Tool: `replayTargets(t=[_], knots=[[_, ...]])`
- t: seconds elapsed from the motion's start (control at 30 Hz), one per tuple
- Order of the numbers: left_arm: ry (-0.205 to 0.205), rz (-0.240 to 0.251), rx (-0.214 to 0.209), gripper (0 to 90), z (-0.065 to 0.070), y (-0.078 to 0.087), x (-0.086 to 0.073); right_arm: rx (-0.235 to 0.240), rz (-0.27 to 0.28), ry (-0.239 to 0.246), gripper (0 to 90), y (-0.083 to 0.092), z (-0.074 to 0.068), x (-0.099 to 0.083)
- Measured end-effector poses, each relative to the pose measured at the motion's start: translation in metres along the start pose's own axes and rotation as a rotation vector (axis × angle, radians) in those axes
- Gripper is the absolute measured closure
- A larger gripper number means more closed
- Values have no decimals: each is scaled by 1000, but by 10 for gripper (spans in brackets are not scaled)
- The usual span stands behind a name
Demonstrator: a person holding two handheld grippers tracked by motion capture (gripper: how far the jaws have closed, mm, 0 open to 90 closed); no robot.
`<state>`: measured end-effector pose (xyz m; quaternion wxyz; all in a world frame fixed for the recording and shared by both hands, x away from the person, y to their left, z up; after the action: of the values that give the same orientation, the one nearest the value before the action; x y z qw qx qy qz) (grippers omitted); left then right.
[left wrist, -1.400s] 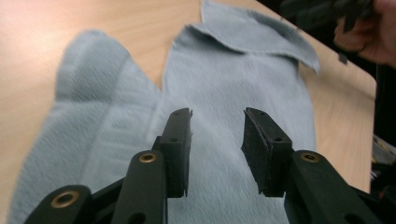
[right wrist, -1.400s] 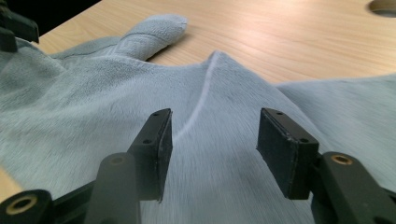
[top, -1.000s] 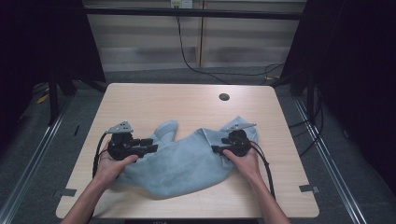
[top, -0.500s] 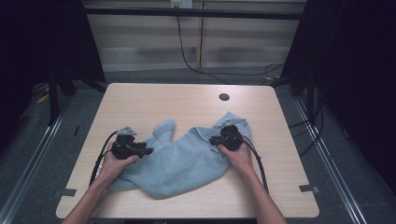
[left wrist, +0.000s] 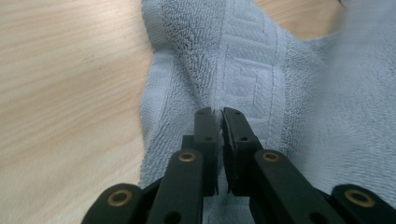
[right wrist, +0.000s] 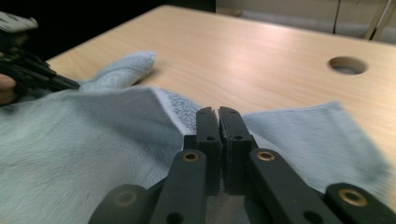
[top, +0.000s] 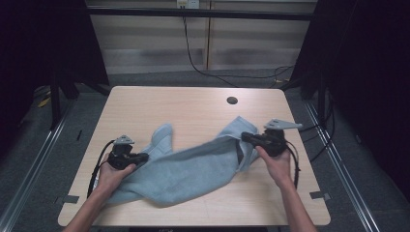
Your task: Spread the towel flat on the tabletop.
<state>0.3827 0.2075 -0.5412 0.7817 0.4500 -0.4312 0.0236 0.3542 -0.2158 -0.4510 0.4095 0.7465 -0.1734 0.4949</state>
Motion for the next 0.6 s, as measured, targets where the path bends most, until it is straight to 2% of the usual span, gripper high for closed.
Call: replayTargets(t=[0.03, 0.07, 0.1, 0.13, 0.2, 0.27, 0.3, 0.33, 0.37, 0.5, 0.53, 0.6], knots=[[-4, -3, 10, 854, -1, 1, -1, -1, 13, -2, 877, 11, 2, -2], [3, -1, 12, 855, -2, 3, -1, -14, 10, -1, 877, 30, 4, -12], [8, 2, 15, 855, -1, 4, -2, -14, 10, -1, 877, 30, 4, -12], [10, 1, 19, 856, -2, 6, -3, -15, 1, 2, 877, 38, 4, -19], [23, -7, 6, 856, -1, 10, -6, -23, -14, -6, 877, 53, 4, -35], [25, -6, 18, 856, -1, 17, -9, -20, -20, -23, 877, 66, 4, -51], [30, -8, 24, 856, 0, 21, -11, -20, -36, -36, 877, 77, 3, -66], [31, -5, 29, 856, 0, 24, -13, -20, -36, -36, 877, 77, 3, -66], [32, -6, 33, 856, 0, 29, -15, -34, -69, -39, 877, 85, 0, -79], [54, 12, 33, 855, 4, 46, -25, -38, -81, -37, 875, 96, -5, -89], [51, 32, 29, 850, 5, 50, -26, -36, -78, -39, 871, 98, -6, -90], [11, 83, -2, 826, 10, 58, -23, -14, -72, -35, 820, 100, -8, -87]])
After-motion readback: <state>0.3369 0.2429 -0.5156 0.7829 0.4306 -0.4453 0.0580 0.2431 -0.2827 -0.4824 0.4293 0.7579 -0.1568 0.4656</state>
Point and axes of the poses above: each handheld gripper's, and its own axes: y roughly backward along the jaws, x roughly out of its top, z roughly to its right, the point moved 6 cm from there along -y, roughly forward along the jaws
